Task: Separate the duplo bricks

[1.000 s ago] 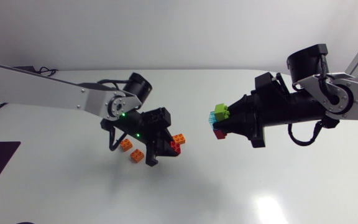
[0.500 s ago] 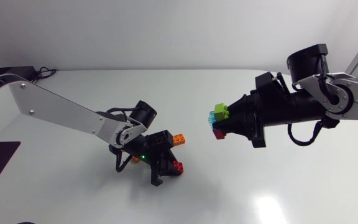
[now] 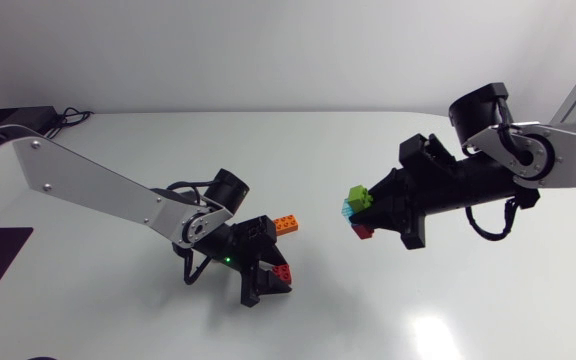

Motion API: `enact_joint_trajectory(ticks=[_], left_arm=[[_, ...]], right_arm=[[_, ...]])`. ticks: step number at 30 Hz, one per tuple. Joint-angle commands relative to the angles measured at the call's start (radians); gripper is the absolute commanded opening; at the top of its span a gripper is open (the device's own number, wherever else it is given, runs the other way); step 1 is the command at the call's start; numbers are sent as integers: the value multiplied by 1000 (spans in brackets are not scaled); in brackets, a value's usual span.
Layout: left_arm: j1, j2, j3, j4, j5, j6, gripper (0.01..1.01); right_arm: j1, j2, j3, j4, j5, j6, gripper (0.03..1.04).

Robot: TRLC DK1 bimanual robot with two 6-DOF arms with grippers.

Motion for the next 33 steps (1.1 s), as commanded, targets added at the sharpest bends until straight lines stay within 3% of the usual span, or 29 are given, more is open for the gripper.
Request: enact_joint_trajectory(ticks=[1, 5, 12, 19, 23, 27, 33], left_arm=[[11, -12, -62, -30, -18, -4, 838], [37, -85, -56, -92, -26, 23, 975], [81, -218, 53, -280, -52, 72, 977], [77, -267, 185, -397, -87, 85, 975], [52, -267, 221, -424, -101, 85, 975], [18, -253, 237, -438, -124, 85, 975], [-21, -236, 254, -463, -139, 77, 975]], right_arm=[[28, 51, 60, -66, 64, -96, 156], [85, 106, 92, -164, 163, -172, 156], [203, 245, 69, -222, 318, -282, 157], [294, 341, 32, -184, 409, -290, 157], [360, 396, -1, -106, 489, -259, 164], [415, 417, -32, -46, 552, -233, 336], [407, 345, -32, -52, 527, -219, 521]])
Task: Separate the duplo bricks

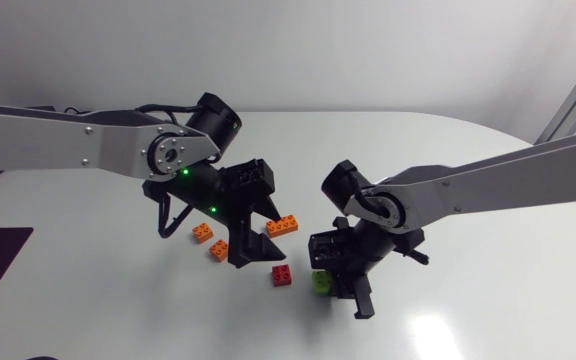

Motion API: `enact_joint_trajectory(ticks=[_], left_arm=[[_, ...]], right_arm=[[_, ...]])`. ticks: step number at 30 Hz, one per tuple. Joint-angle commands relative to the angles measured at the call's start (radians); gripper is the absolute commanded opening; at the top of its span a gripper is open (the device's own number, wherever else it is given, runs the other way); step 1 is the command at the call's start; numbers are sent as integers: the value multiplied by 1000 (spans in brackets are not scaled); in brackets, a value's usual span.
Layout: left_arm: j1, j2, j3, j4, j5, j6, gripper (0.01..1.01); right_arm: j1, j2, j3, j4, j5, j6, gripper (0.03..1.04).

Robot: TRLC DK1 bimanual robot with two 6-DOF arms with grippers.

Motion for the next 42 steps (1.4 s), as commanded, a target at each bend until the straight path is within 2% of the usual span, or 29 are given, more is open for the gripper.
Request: enact_joint_trajectory(ticks=[1, 6, 10, 14, 20, 23, 26, 29, 33, 37, 42], left_arm=[[-15, 18, 34, -12, -8, 17, 975], [-18, 24, 54, -25, -17, 19, 975], [-28, 24, 68, -32, -26, 17, 975], [-54, 32, 77, -43, -32, 14, 975], [-124, 96, 117, -97, -61, 3, 952], [-155, 122, 142, -140, -69, -36, 908], [-206, 122, 131, -146, -98, -84, 907], [-252, 144, 132, -132, -144, -148, 889], [-295, 197, 148, -83, -209, -273, 762], [-319, 230, 132, -23, -282, -333, 677], [-328, 242, 126, 14, -310, -360, 674]], right_arm=[[1, -4, -54, -10, -15, 11, 552], [-11, -58, -54, -44, -56, 22, 889], [-11, -90, -51, -45, -63, 31, 979], [-52, -149, -37, -67, -93, 31, 984], [-209, -207, -29, -149, -201, -31, 984], [-284, -227, -43, -168, -237, -61, 984], [-339, -239, -66, -169, -265, -81, 984], [-359, -245, -89, -168, -284, -90, 984], [-364, -261, -112, -156, -300, -86, 984], [-364, -276, -140, -151, -308, -84, 984], [-364, -302, -164, -149, -317, -89, 984]])
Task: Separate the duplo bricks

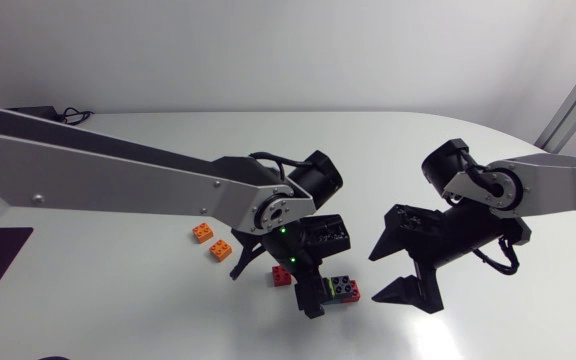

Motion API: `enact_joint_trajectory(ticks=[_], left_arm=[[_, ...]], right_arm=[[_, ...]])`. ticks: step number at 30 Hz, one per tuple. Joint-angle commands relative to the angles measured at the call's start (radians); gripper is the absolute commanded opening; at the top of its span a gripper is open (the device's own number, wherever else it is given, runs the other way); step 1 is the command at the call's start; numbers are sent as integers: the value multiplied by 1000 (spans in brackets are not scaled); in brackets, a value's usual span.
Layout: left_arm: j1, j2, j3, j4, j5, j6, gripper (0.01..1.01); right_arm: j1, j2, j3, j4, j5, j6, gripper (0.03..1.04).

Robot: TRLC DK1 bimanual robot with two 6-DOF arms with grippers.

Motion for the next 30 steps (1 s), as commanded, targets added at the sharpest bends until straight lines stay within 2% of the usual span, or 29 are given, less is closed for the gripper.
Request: enact_joint_trajectory(ticks=[1, 19, 21, 24, 28, 30], left_arm=[[-11, 26, 8, 15, -12, -38, 674], [-32, 57, 7, 24, -18, -36, 643], [-34, 62, 5, 28, -17, -36, 590], [-34, 66, 2, 31, -4, -32, 572], [-34, 77, 5, 42, 2, -29, 397], [-32, 79, 5, 42, 3, -18, 392]], right_arm=[[-5, -14, -31, 2, -9, -31, 984], [12, 23, -51, 56, -19, -17, 980], [16, 31, -52, 61, -19, -15, 977], [27, 32, -60, 70, -20, -11, 974], [44, 49, -61, 84, -28, -6, 934], [53, 63, -63, 102, -31, 0, 930]])
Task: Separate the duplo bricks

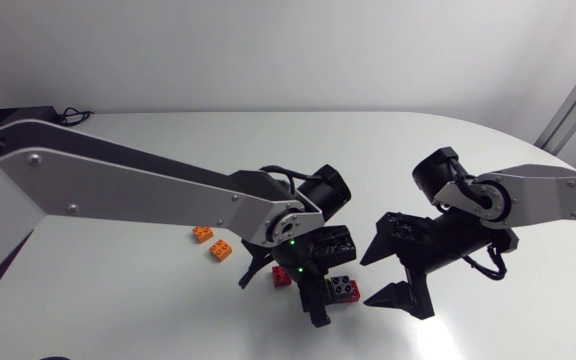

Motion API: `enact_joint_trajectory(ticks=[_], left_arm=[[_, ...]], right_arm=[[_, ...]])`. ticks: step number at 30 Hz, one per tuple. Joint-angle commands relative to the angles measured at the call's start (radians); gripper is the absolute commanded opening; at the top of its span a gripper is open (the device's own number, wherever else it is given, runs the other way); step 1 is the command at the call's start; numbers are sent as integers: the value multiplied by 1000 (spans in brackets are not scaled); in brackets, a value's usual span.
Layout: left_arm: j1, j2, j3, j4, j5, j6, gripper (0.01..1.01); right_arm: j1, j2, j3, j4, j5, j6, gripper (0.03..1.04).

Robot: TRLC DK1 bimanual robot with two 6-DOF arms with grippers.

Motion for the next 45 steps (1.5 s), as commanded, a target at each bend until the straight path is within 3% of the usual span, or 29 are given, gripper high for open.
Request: enact_joint_trajectory(ticks=[1, 12, 19, 29, 34, 42, 45], left_arm=[[-6, 28, 5, 6, 14, 6, 392], [20, 22, -9, 9, 60, 44, 359], [35, 5, -23, 9, 73, 69, 359], [33, -12, -39, 11, 73, 86, 357], [35, -32, -53, 12, 72, 87, 359], [38, -44, -66, 15, 72, 87, 359], [37, -61, -86, 38, 46, 89, 359]], right_arm=[[19, 43, -29, 22, -10, 7, 930], [74, 124, -10, 105, -16, 43, 900], [55, 150, -26, 144, -51, 37, 718], [55, 129, -39, 153, -75, 18, 298], [55, 129, -47, 154, -75, 12, 180], [53, 122, -64, 165, -79, 14, 169], [32, 136, -41, 136, -134, 26, 169]])
